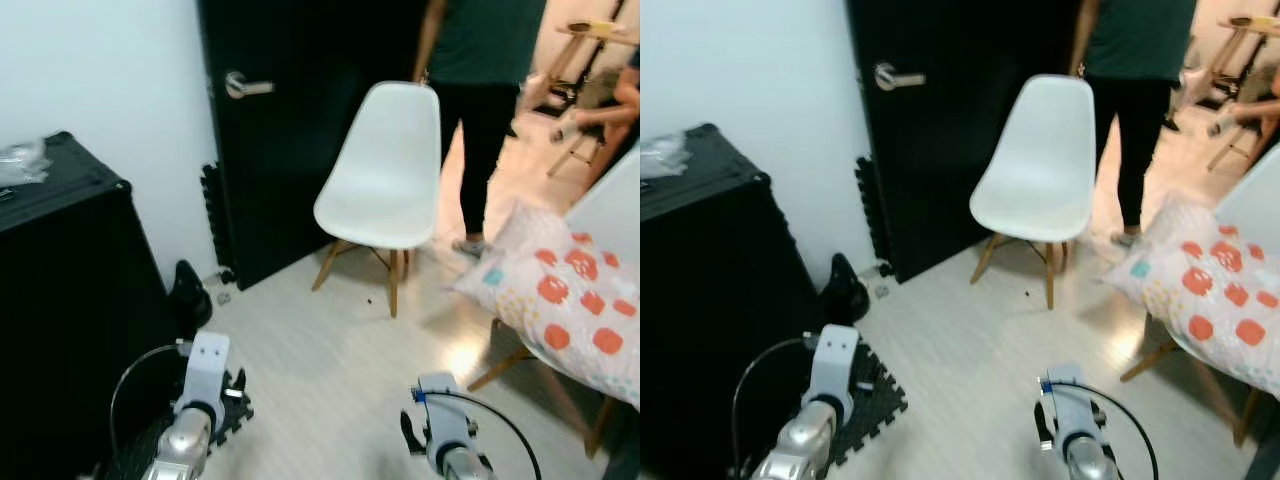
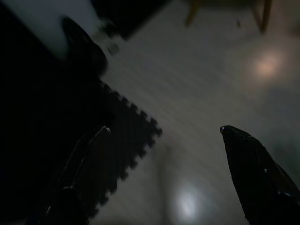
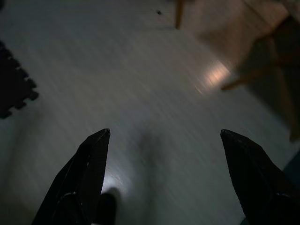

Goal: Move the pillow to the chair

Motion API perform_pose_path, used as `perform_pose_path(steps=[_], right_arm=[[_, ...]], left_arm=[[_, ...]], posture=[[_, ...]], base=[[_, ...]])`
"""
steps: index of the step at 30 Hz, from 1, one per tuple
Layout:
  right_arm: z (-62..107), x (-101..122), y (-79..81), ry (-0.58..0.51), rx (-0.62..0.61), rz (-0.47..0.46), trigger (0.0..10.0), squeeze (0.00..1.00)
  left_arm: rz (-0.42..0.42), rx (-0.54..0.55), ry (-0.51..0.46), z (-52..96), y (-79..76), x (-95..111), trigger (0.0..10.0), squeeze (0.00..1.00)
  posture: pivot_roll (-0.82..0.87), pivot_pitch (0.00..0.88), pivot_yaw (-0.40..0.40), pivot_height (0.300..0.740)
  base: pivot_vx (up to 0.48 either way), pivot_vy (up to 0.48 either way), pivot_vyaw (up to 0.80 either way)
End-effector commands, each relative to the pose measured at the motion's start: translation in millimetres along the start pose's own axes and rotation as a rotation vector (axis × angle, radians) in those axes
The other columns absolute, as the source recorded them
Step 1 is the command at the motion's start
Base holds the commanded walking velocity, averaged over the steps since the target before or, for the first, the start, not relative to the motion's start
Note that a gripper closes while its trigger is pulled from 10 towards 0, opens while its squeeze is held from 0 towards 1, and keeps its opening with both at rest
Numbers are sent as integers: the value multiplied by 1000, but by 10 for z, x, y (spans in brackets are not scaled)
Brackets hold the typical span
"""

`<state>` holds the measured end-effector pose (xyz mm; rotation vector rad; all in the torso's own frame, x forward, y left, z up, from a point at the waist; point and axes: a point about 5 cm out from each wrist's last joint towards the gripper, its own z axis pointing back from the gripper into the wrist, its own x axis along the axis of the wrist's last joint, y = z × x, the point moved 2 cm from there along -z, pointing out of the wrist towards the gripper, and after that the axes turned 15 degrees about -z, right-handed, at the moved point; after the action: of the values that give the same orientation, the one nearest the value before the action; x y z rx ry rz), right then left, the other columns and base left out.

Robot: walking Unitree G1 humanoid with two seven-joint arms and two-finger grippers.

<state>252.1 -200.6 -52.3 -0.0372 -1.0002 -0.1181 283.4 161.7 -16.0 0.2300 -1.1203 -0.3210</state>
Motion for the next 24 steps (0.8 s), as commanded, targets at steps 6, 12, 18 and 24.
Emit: perform_pose_path(steps=[6,12,18,24], right_arm=[[13,-33,-104,14,-65,-19,10000,0],[6,-27,-74,13,-66,-31,10000,0],[-15,5,-13,5,-62,-63,10000,0],[-21,3,53,3,-64,-96,10000,0]], left_arm=[[-12,3,45,-4,-34,-70,10000,0],[-31,10,5,-32,-10,25,10000,0],[-45,26,-16,-75,34,112,10000,0],[-58,17,-24,-130,48,188,10000,0]], posture=[[42,38,17,740],[42,33,24,740],[41,32,39,740],[36,21,52,740]], base=[[0,0,-800],[0,0,-800],[0,0,-800],[0,0,-800]])
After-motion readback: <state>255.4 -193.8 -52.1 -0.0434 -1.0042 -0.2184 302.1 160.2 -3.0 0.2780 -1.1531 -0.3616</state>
